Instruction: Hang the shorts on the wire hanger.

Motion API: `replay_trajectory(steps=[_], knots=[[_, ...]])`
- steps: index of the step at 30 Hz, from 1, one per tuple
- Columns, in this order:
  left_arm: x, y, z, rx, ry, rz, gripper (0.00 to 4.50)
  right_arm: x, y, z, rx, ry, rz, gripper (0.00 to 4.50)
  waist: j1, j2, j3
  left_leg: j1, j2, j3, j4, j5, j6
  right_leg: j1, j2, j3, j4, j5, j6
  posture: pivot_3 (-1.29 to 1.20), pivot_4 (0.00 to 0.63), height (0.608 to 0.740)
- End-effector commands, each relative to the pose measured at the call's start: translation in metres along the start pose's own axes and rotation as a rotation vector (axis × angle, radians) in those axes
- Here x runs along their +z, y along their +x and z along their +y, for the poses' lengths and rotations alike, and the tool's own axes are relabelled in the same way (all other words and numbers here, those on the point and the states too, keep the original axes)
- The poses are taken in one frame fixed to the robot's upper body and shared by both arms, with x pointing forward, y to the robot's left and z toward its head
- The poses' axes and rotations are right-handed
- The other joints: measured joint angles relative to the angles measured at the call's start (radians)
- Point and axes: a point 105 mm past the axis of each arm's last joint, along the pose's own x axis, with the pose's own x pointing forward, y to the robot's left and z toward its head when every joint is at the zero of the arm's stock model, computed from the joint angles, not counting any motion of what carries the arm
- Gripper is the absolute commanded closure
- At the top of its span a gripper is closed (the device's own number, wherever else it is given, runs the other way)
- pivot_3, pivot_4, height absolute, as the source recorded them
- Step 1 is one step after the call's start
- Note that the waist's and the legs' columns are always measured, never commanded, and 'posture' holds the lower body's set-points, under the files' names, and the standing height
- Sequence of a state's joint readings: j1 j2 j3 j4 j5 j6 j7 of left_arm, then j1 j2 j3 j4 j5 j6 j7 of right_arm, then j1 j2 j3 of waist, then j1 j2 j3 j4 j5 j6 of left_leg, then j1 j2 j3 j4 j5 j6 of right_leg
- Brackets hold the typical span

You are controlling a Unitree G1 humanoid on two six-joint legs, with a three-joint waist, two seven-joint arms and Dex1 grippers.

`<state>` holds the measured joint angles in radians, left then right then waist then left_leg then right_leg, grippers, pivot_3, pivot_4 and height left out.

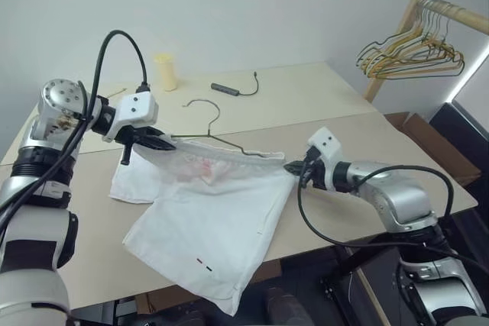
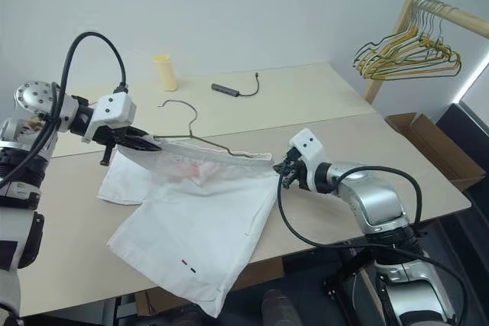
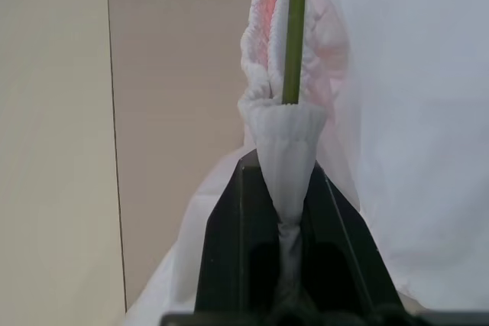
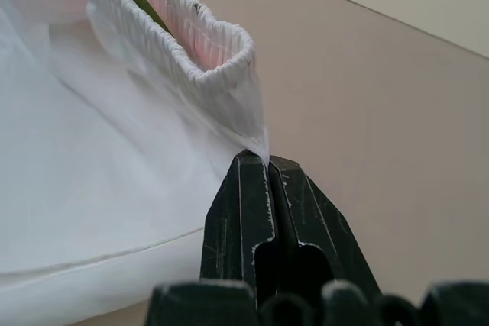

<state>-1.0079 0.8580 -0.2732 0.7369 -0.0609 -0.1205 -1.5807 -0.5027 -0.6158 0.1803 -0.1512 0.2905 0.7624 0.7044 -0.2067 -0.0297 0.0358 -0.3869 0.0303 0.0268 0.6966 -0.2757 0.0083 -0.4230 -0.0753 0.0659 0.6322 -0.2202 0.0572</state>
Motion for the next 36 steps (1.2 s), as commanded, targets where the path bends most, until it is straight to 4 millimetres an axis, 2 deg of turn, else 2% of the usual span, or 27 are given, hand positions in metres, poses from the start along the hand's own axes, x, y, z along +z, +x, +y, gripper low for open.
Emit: replay_trajectory(steps=[1,5,11,20,24,27,32,35,36], knots=[[0.013,-0.011,0.009,0.051,0.052,-0.02,4.5,0.042,-0.013,-0.004,-0.015,-0.174,-0.072,4.48,0.0,0.0,0.0,0.0,0.0,0.0,0.0,0.0,0.0,0.0,0.0,0.0,0.0,0.0,0.0,-0.18,0.0,0.74],[0.021,-0.01,0.013,0.07,0.078,-0.04,4.5,0.076,-0.017,0.015,0.047,-0.415,-0.104,4.48,-0.001,0.0,0.0,0.0,0.0,0.0,0.0,0.0,0.0,-0.001,0.0,0.0,0.0,0.0,0.0,-0.18,0.0,0.74],[0.026,-0.008,0.016,0.088,0.093,-0.052,4.5,0.098,-0.009,0.026,0.051,-0.578,-0.092,4.48,-0.001,0.0,0.0,0.0,0.0,0.0,0.0,0.0,0.0,0.0,0.0,0.0,0.0,0.0,0.0,-0.17,0.0,0.74],[0.03,-0.011,0.01,0.075,0.091,-0.095,4.5,0.099,0.006,0.021,0.016,-0.613,-0.083,4.48,0.0,0.0,0.0,0.0,0.0,0.0,0.0,0.0,0.0,0.0,0.0,0.0,0.0,0.0,0.0,-0.16,0.0,0.74],[0.031,-0.01,0.01,0.077,0.085,-0.104,4.5,0.103,0.006,0.027,0.07,-0.586,-0.132,4.48,-0.001,0.0,0.0,0.0,0.0,0.0,0.0,0.0,0.0,0.0,0.0,0.0,0.001,0.0,0.0,-0.15,0.0,0.74],[0.031,-0.009,0.009,0.075,0.08,-0.119,4.5,0.101,0.005,0.03,0.132,-0.548,-0.138,3.81,-0.002,0.0,0.0,0.0,0.0,0.0,0.0,0.0,0.0,0.0,0.0,0.0,0.001,0.0,0.0,-0.15,0.0,0.74],[0.029,-0.008,0.007,0.075,0.073,-0.125,4.5,0.099,0.005,0.031,0.175,-0.529,-0.155,2.11,-0.001,0.0,0.0,0.0,0.0,0.0,0.0,0.0,0.0,0.0,0.0,0.0,0.001,0.0,0.0,-0.15,0.0,0.74],[0.031,-0.009,0.006,0.071,0.082,-0.14,4.5,0.092,0.011,0.025,0.171,-0.486,-0.134,1.09,-0.001,0.0,0.0,0.0,0.0,0.0,0.0,0.0,0.0,0.0,0.0,0.0,0.001,0.0,0.0,-0.15,0.0,0.74],[0.032,-0.009,0.005,0.069,0.085,-0.148,4.5,0.088,0.014,0.023,0.172,-0.471,-0.122,1.09,-0.001,0.0,0.0,0.0,0.0,0.0,0.0,0.0,0.0,0.0,0.0,0.0,0.001,0.0,0.0,-0.15,0.0,0.74]])
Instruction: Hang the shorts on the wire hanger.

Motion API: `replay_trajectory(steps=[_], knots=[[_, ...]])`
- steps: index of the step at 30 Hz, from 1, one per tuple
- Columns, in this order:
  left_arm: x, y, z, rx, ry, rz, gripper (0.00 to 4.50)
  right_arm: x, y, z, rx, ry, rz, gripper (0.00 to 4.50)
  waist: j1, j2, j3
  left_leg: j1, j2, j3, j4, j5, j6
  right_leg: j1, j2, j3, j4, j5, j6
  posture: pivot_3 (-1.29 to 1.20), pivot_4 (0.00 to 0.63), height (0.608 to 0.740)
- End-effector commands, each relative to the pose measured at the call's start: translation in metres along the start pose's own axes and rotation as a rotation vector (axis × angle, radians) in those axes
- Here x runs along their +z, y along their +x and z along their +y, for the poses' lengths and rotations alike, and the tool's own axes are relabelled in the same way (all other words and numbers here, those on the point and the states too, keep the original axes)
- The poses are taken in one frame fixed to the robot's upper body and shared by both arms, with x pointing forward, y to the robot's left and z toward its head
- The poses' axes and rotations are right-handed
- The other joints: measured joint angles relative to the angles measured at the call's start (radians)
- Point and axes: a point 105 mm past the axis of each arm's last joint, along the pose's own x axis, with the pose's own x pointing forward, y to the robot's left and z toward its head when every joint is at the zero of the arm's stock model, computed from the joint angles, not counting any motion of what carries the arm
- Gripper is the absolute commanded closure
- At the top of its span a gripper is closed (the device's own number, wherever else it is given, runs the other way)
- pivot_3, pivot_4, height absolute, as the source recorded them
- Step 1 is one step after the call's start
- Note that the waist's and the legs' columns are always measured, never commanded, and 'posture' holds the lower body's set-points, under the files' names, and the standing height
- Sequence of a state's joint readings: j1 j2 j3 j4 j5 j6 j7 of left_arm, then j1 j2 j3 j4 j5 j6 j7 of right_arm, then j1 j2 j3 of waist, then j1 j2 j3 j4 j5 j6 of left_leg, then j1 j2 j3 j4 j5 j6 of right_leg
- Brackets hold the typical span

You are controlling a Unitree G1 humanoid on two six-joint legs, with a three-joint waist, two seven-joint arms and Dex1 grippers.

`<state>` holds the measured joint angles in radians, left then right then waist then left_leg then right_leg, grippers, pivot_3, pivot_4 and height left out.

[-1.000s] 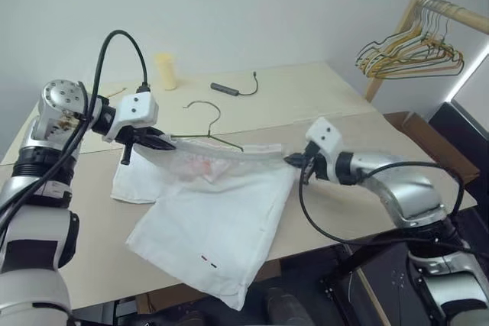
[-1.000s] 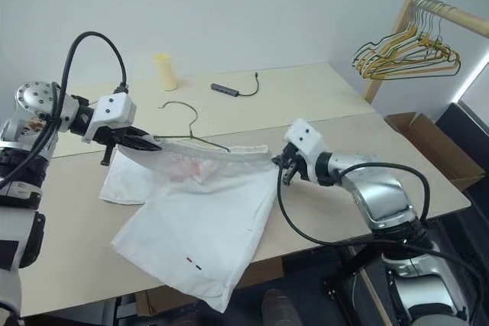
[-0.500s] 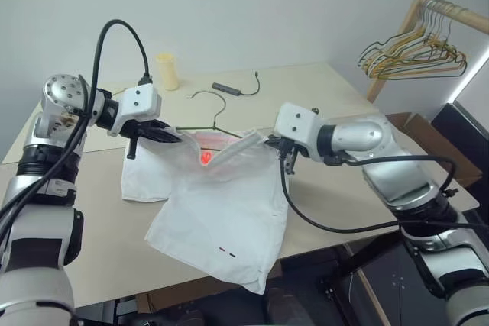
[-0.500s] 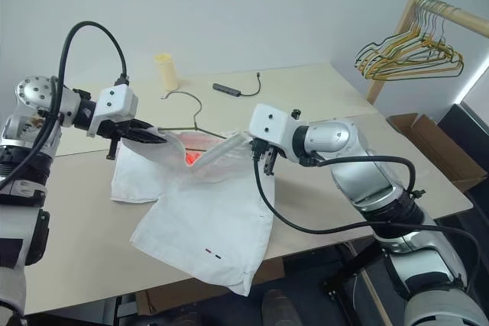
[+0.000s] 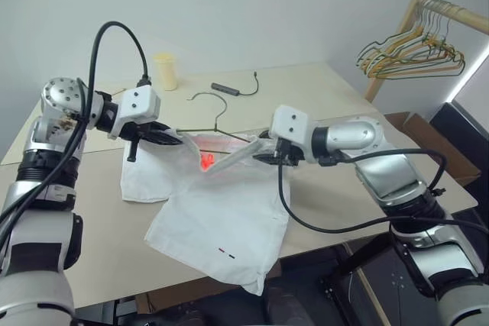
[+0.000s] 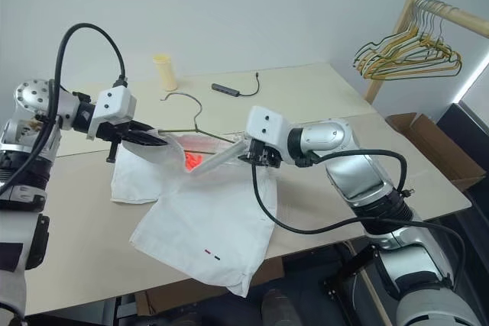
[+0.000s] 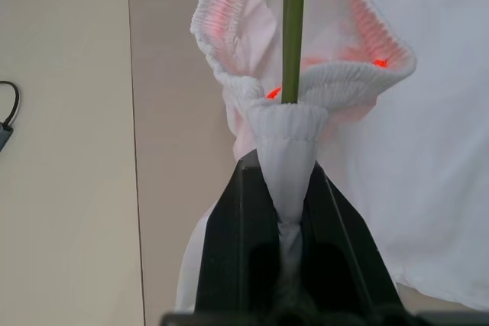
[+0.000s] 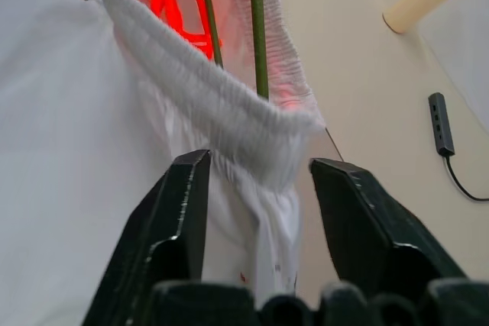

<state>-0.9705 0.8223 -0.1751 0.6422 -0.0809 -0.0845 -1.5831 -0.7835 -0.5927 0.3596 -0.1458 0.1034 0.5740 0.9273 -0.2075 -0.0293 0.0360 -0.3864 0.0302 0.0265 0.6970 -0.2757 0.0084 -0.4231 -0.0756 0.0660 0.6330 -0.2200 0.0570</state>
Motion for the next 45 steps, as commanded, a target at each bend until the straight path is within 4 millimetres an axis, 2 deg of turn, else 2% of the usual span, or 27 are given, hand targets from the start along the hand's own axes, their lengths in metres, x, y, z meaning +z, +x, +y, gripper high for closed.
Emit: replay_trajectory(steps=[1,11,14,22,23,25,33,36,39,40,45], knots=[[0.015,-0.008,0.004,0.028,0.052,-0.054,4.5,-0.001,-0.003,-0.01,-0.016,0.037,-0.024,1.09,0.0,0.0,0.0,0.0,0.0,0.0,0.0,0.0,0.0,0.0,0.0,0.0,0.0,0.0,0.0,-0.15,0.0,0.74],[0.016,-0.008,0.002,0.013,0.059,-0.054,4.5,-0.001,0.001,-0.009,0.039,0.146,-0.071,1.09,0.0,0.0,0.0,0.0,0.0,0.0,0.0,0.0,0.0,0.0,0.0,0.0,0.0,0.0,0.0,-0.14,0.0,0.74],[0.017,-0.008,0.001,0.009,0.06,-0.055,4.5,0.003,0.001,-0.005,0.073,0.166,-0.085,1.65,0.0,0.0,0.0,0.0,0.0,0.0,0.0,0.0,0.0,0.0,0.0,0.0,0.0,0.0,0.0,-0.14,0.0,0.74],[0.012,-0.006,0.0,0.006,0.045,-0.044,4.5,0.004,0.001,-0.001,0.08,0.151,-0.085,4.3,0.0,0.0,0.0,0.0,0.0,0.0,0.0,0.0,0.0,0.0,0.0,0.0,0.001,0.0,0.0,-0.14,0.0,0.74],[0.011,-0.006,0.0,0.006,0.044,-0.041,4.5,0.004,0.001,-0.001,0.078,0.15,-0.083,4.49,0.0,0.0,0.0,0.0,0.0,0.0,0.0,0.0,0.0,0.0,0.0,0.0,0.001,0.0,0.0,-0.14,0.0,0.74],[0.01,-0.005,0.002,0.027,0.051,-0.042,4.5,0.004,0.0,-0.001,0.076,0.151,-0.082,4.5,0.0,0.0,0.0,0.0,0.0,0.0,0.0,0.0,0.0,0.0,0.0,0.0,0.001,0.0,0.0,-0.15,0.0,0.74],[0.008,-0.007,0.011,0.097,0.027,-0.082,2.0,0.0,-0.003,-0.001,0.058,0.177,-0.073,4.5,0.0,0.0,0.0,0.0,0.0,0.0,0.0,0.0,0.0,0.0,0.0,0.0,0.001,0.0,0.0,-0.16,0.0,0.74],[0.006,-0.012,0.012,0.113,0.001,-0.11,1.14,-0.003,-0.008,-0.001,0.046,0.184,-0.069,4.5,-0.001,0.0,0.0,0.0,0.0,0.0,0.0,0.0,0.0,0.0,0.0,0.0,0.0,0.0,0.0,-0.17,0.0,0.74],[0.005,-0.026,0.021,0.201,-0.052,-0.18,0.2,-0.008,-0.015,-0.001,0.012,0.224,-0.057,4.5,-0.001,0.0,0.0,0.0,0.0,0.0,0.0,0.0,0.0,0.0,0.0,0.0,0.0,0.0,0.0,-0.18,0.0,0.74],[0.005,-0.03,0.023,0.231,-0.057,-0.196,0.05,-0.01,-0.019,-0.003,-0.008,0.245,-0.053,4.5,-0.001,0.0,0.0,0.0,0.0,0.0,0.0,0.0,0.0,0.0,0.0,0.0,0.0,0.0,0.0,-0.19,0.0,0.74],[0.023,-0.052,0.041,0.449,-0.086,-0.424,0.05,-0.026,-0.039,-0.015,-0.188,0.348,0.024,4.5,-0.003,0.0,0.0,-0.001,0.0,0.0,0.0,0.0,0.0,0.0,-0.001,0.0,0.0,0.0,0.0,-0.23,0.0,0.74]])
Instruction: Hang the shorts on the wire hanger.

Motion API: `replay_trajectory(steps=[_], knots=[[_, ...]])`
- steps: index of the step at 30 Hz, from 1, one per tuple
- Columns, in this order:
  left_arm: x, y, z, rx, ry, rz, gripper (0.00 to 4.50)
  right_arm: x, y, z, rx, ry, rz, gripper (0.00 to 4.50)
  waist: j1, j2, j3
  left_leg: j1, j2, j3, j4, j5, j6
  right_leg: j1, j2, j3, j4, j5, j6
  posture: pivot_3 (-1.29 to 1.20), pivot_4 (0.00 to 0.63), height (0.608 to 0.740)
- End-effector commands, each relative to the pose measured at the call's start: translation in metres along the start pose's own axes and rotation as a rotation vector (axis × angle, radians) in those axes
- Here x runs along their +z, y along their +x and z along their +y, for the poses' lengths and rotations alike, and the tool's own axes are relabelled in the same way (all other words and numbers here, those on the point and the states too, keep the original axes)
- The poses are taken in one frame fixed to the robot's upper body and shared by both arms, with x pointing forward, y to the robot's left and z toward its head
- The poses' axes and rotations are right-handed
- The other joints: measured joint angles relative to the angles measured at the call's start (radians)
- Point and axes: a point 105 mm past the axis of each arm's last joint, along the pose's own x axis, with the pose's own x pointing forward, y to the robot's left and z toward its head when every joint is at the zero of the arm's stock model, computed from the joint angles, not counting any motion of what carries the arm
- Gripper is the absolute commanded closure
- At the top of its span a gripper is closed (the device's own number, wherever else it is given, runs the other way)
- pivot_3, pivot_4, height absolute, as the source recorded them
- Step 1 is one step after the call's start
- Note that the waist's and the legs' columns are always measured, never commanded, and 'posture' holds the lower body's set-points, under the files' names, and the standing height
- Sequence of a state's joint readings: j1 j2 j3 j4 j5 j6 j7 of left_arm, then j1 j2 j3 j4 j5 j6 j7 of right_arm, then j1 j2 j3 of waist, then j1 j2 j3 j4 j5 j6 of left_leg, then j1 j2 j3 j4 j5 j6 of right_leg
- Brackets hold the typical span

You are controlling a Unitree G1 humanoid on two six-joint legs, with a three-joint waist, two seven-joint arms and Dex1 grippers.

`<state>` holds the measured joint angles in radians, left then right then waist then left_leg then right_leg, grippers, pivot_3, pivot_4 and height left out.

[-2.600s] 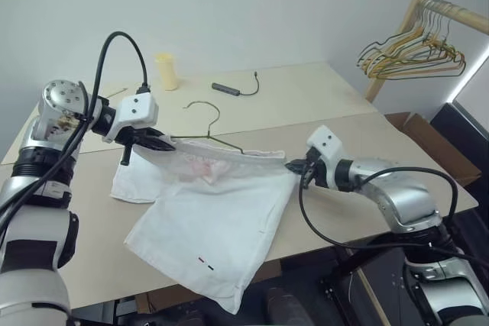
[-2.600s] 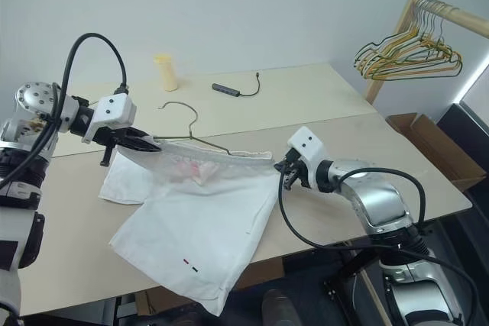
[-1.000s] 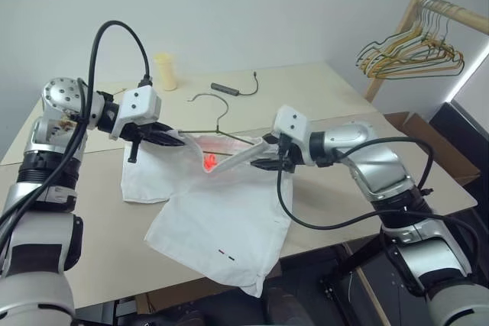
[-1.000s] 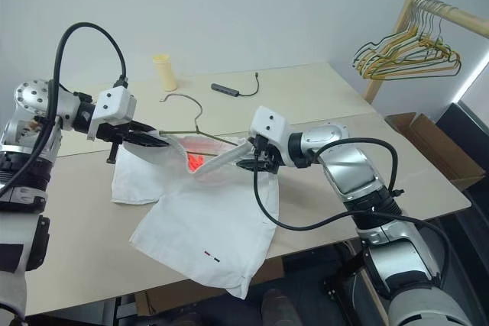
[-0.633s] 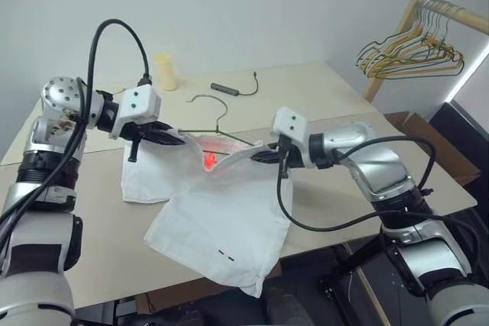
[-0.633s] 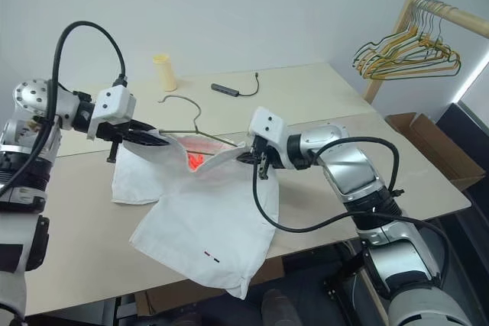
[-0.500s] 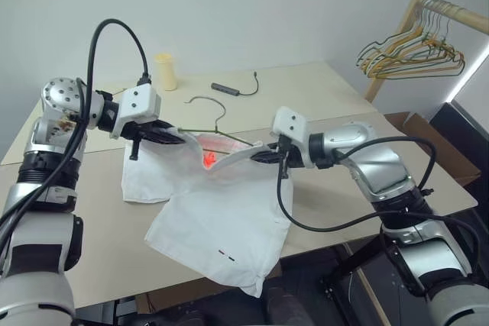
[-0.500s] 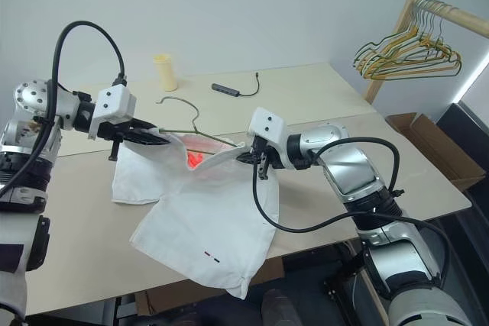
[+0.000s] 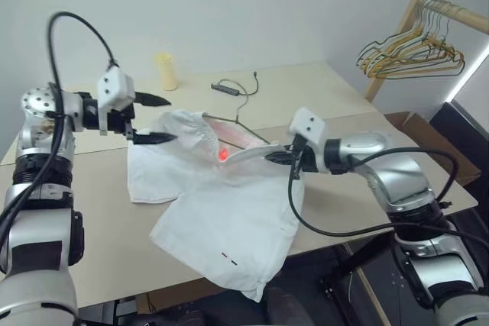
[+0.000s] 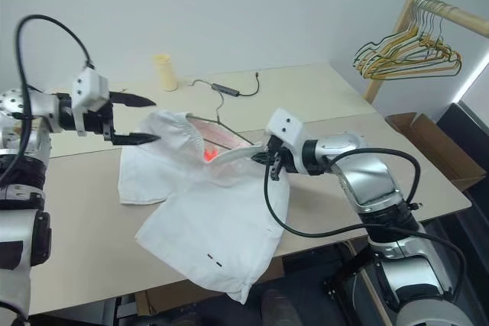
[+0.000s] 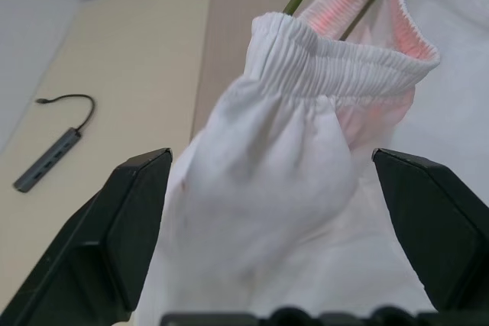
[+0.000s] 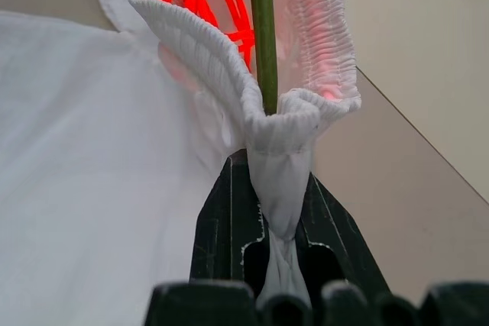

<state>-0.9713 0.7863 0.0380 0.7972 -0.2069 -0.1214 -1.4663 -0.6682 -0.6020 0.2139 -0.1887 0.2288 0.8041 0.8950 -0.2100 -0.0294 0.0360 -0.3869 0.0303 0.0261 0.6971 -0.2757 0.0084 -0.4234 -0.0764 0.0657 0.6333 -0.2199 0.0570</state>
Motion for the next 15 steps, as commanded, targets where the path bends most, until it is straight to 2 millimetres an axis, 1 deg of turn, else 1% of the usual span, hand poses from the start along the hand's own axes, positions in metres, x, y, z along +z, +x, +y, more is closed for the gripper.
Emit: replay_trajectory(steps=[1,3,6,7,9,12,13,15], knots=[[0.033,-0.012,0.018,0.151,-0.003,-0.212,0.05,0.01,-0.025,-0.024,-0.203,0.08,-0.025,4.5,-0.001,0.0,0.0,0.0,0.0,0.0,0.0,0.0,0.0,0.0,0.0,0.0,0.0,0.0,0.0,-0.24,0.0,0.74],[0.041,-0.014,0.008,0.128,-0.04,-0.32,0.05,0.004,-0.038,-0.034,-0.307,0.158,0.004,4.5,-0.004,0.0,0.0,0.0,0.0,0.0,0.001,0.0,0.0,0.0,-0.001,0.0,0.001,0.0,0.0,-0.26,0.0,0.74],[0.053,-0.012,-0.009,0.097,-0.103,-0.473,0.05,-0.009,-0.053,-0.047,-0.467,0.254,0.065,4.5,-0.014,0.0,0.0,0.0,0.0,0.0,0.001,0.0,0.0,0.0,-0.001,0.0,0.002,0.0,0.0,-0.27,0.0,0.74],[0.056,-0.011,-0.013,0.098,-0.115,-0.508,0.05,-0.014,-0.056,-0.051,-0.509,0.299,0.088,4.5,-0.019,0.0,0.0,0.0,0.0,0.0,0.001,0.0,0.0,0.0,-0.001,0.0,0.008,0.0,0.0,-0.28,0.0,0.74],[0.062,-0.01,-0.019,0.11,-0.148,-0.585,0.05,-0.028,-0.065,-0.06,-0.619,0.384,0.151,4.5,-0.027,0.0,0.0,0.0,0.0,-0.001,0.003,0.0,0.0,0.001,-0.001,0.0,0.008,0.001,0.0,-0.29,0.0,0.74],[0.075,-0.008,-0.037,0.098,-0.175,-0.704,0.05,-0.048,-0.08,-0.072,-0.806,0.557,0.203,4.5,-0.047,0.0,-0.001,0.001,0.0,-0.001,0.003,0.0,0.0,0.001,-0.001,0.002,0.008,0.001,0.0,-0.29,0.0,0.74],[0.078,-0.008,-0.041,0.095,-0.184,-0.736,0.05,-0.056,-0.085,-0.075,-0.882,0.612,0.229,4.5,-0.055,0.0,-0.001,0.001,0.0,-0.001,0.004,0.0,0.0,0.0,-0.002,0.002,0.008,0.001,0.001,-0.29,0.0,0.74],[0.082,-0.008,-0.046,0.095,-0.193,-0.765,0.05,-0.067,-0.092,-0.077,-0.99,0.673,0.272,4.5,-0.064,0.0,-0.001,0.002,-0.001,-0.001,0.003,0.0,0.0,0.001,-0.002,0.004,0.008,0.001,0.0,-0.29,0.0,0.74]])
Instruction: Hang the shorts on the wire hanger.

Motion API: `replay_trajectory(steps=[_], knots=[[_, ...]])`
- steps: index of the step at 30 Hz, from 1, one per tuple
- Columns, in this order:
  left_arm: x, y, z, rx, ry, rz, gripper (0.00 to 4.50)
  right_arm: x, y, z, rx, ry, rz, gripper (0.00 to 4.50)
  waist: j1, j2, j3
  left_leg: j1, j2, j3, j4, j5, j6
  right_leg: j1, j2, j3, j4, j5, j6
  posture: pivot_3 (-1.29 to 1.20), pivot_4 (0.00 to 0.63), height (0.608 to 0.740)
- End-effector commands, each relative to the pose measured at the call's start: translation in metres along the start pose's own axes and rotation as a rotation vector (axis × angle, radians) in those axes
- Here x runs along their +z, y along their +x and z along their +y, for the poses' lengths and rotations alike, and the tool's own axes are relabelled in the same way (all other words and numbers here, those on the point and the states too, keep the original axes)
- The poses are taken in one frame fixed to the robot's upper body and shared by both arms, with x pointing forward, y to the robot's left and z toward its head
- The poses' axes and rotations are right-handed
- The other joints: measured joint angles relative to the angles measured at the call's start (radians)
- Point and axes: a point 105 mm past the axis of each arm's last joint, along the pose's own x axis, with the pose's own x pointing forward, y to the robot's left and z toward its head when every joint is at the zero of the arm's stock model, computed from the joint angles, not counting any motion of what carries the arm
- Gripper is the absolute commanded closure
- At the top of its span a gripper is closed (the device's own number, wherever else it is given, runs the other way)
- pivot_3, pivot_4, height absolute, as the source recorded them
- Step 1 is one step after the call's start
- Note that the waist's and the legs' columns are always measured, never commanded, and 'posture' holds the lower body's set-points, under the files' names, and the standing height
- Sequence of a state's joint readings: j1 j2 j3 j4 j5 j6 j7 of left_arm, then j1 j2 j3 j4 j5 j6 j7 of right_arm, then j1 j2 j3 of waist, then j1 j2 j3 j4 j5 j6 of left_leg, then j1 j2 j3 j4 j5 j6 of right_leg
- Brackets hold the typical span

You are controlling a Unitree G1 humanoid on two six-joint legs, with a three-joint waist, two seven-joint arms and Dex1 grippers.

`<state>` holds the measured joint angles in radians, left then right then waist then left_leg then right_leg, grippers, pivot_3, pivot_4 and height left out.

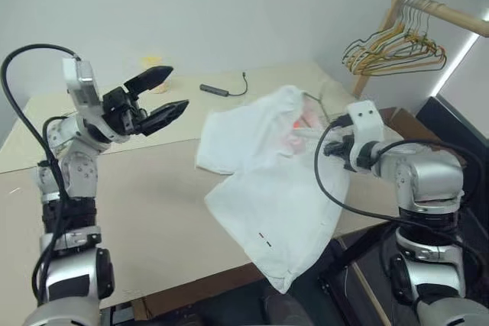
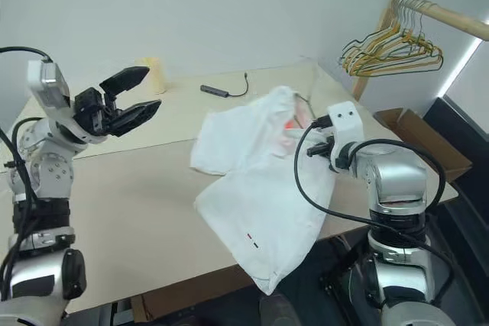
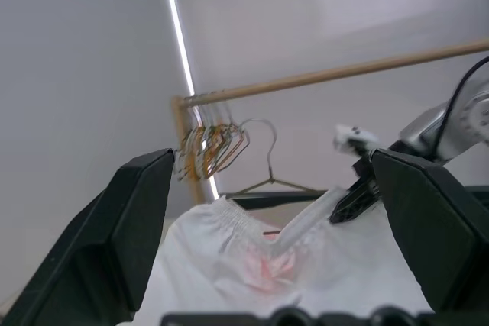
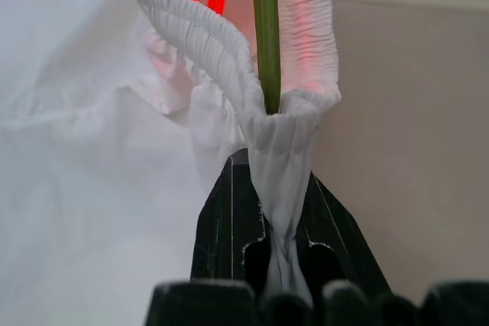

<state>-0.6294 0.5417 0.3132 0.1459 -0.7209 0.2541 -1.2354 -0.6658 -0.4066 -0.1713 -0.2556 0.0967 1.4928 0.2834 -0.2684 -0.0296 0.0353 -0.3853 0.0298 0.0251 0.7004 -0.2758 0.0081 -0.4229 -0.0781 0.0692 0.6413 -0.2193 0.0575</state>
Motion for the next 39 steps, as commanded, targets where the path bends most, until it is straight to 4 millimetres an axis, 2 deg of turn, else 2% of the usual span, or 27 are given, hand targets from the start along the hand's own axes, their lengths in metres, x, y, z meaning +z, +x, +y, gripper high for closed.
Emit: replay_trajectory(steps=[1,4,8,10,14,18,19,24,36,39], knots=[[0.021,0.004,-0.008,-0.003,0.027,-0.087,0.05,0.007,-0.009,-0.033,-0.269,0.106,-0.016,4.5,-0.016,0.0,0.0,0.0,0.0,0.0,0.0,0.0,0.0,0.0,0.0,0.001,0.0,0.0,0.0,-0.29,0.0,0.74],[0.024,0.007,-0.011,-0.025,0.021,-0.092,0.05,0.004,-0.014,-0.053,-0.482,0.17,-0.037,4.5,-0.029,0.001,0.0,0.001,-0.001,0.0,0.0,0.0,0.0,0.0,0.0,0.001,0.001,0.0,0.0,-0.28,0.0,0.74],[0.026,0.007,-0.007,-0.021,0.05,-0.067,0.05,0.0,-0.021,-0.069,-0.647,0.246,-0.038,4.5,-0.049,0.001,-0.001,0.002,-0.002,0.0,0.0,0.0,0.0,0.001,0.0,0.001,0.001,0.0,0.0,-0.27,0.0,0.74],[0.03,0.007,-0.005,-0.016,0.055,-0.081,0.05,0.004,-0.029,-0.082,-0.736,0.306,-0.074,4.5,-0.054,0.001,0.0,0.002,-0.002,0.0,0.0,0.0,0.0,0.001,0.0,0.001,0.001,0.0,0.0,-0.27,0.0,0.74],[0.03,0.007,-0.006,-0.02,0.054,-0.082,0.05,0.025,-0.043,-0.103,-0.816,0.377,-0.182,4.5,-0.065,0.002,0.0,0.002,-0.002,0.0,-0.001,0.0,0.0,0.001,0.0,0.002,0.0,0.0,0.0,-0.28,0.0,0.74],[0.024,0.007,-0.008,-0.029,0.061,-0.039,0.05,0.045,-0.052,-0.123,-0.828,0.466,-0.262,4.5,-0.079,0.002,0.0,0.003,-0.002,0.0,-0.001,0.0,0.0,0.002,0.0,0.002,-0.001,0.0,0.0,-0.28,0.0,0.74],[0.022,0.007,-0.009,-0.029,0.069,-0.02,0.05,0.049,-0.052,-0.127,-0.833,0.432,-0.245,4.5,-0.081,0.002,0.0,0.003,-0.002,0.0,-0.001,0.0,0.0,0.002,0.001,0.002,-0.001,0.0,0.0,-0.28,0.0,0.74],[0.023,0.005,-0.008,-0.031,0.085,0.003,0.05,0.061,-0.056,-0.148,-0.795,0.503,-0.262,4.5,-0.095,0.003,0.0,0.005,-0.002,0.001,-0.004,0.0,0.0,0.004,0.001,0.002,-0.003,0.0,0.0,-0.27,0.0,0.74],[0.024,0.007,-0.01,-0.03,0.076,0.006,0.05,0.078,-0.061,-0.172,-0.723,0.716,-0.195,4.5,-0.108,0.008,0.004,0.008,-0.002,0.002,-0.006,0.0,0.0,0.006,0.001,0.004,-0.006,0.0,0.001,-0.27,0.0,0.74],[0.024,0.007,-0.011,-0.031,0.074,0.007,0.05,0.08,-0.059,-0.176,-0.718,0.708,-0.165,4.5,-0.107,0.009,0.005,0.01,-0.002,0.002,-0.009,0.0,0.0,0.01,0.001,0.004,-0.011,0.0,0.001,-0.27,0.0,0.74]])
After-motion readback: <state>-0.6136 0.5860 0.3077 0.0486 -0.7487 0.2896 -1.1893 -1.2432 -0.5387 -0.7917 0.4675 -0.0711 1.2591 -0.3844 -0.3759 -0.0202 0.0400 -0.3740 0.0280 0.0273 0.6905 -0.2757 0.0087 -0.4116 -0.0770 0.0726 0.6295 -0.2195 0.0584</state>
